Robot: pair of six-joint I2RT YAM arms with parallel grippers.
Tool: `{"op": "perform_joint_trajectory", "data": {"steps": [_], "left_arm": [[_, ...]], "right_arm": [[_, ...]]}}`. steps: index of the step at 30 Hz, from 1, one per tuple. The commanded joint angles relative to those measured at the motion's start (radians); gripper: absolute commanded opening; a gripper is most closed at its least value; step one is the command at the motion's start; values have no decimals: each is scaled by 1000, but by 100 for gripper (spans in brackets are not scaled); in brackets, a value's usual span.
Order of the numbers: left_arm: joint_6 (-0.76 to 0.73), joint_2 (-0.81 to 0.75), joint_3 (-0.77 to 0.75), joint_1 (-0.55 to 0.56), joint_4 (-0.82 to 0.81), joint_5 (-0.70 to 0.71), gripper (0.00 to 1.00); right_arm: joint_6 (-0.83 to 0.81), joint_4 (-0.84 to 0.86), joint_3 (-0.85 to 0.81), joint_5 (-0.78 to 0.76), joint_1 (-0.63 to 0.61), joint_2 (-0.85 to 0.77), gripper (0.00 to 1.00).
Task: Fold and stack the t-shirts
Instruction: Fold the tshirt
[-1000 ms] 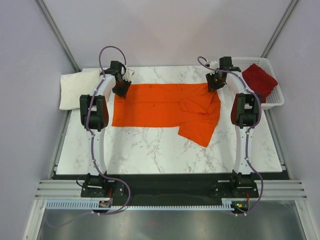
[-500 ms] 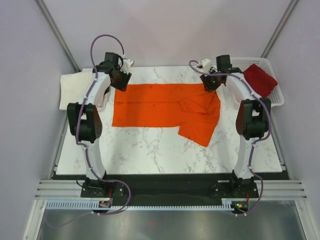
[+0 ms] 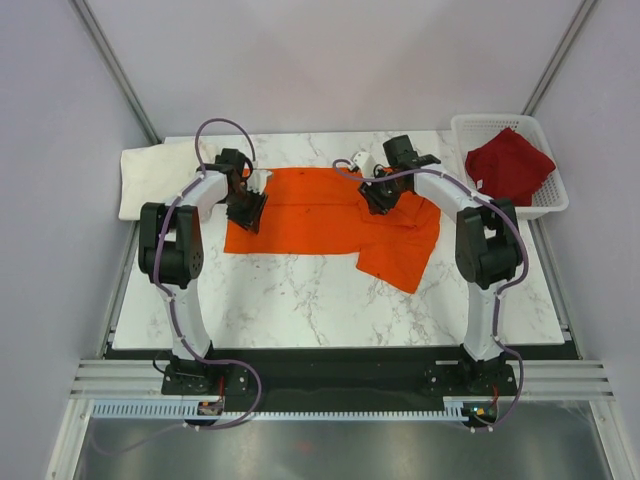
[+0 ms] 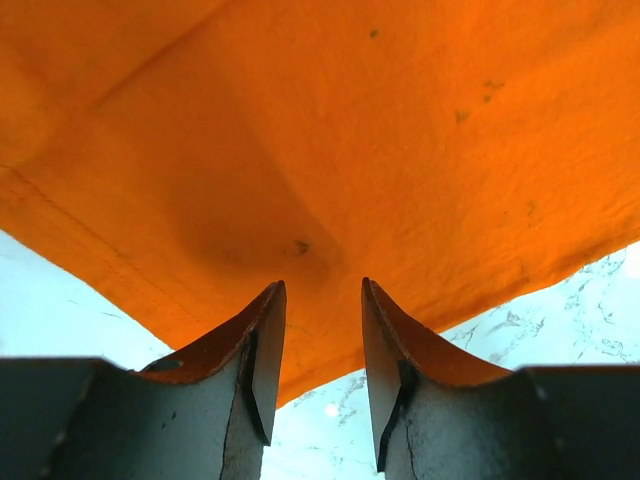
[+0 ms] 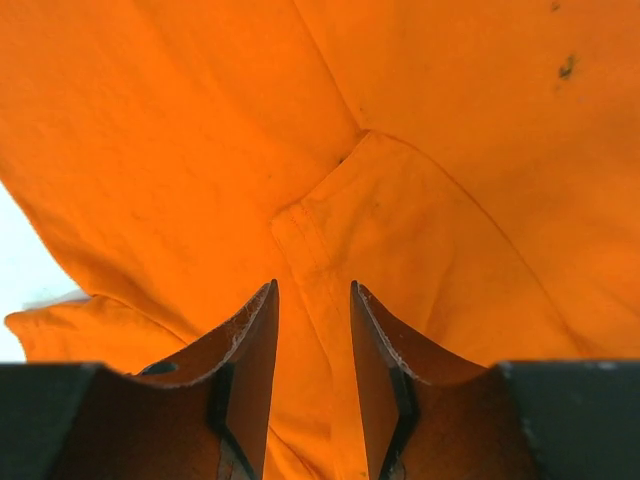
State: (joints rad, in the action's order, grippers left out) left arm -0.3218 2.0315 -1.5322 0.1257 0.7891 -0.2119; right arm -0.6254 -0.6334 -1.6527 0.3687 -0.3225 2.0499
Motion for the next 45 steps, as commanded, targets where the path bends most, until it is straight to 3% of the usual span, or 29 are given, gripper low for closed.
{"op": "perform_joint_trajectory", "data": {"steps": [1, 21, 32, 37, 45], "left_arm": [[38, -16, 14, -3, -37, -40, 43], [33, -11, 38, -3, -47, -3, 43], [33, -7, 30, -3, -47, 3, 43], [32, -10, 37, -3, -47, 5, 42], [30, -7, 32, -3, -53, 3, 42]], "right_arm": [[-10, 18, -10, -17, -10, 26, 43], [3, 35, -68, -31, -44, 147, 43], [13, 67, -62, -88, -47, 148, 24], [21, 63, -62, -85, -55, 118, 10], [16, 9, -16, -56, -122, 7, 8]]}}
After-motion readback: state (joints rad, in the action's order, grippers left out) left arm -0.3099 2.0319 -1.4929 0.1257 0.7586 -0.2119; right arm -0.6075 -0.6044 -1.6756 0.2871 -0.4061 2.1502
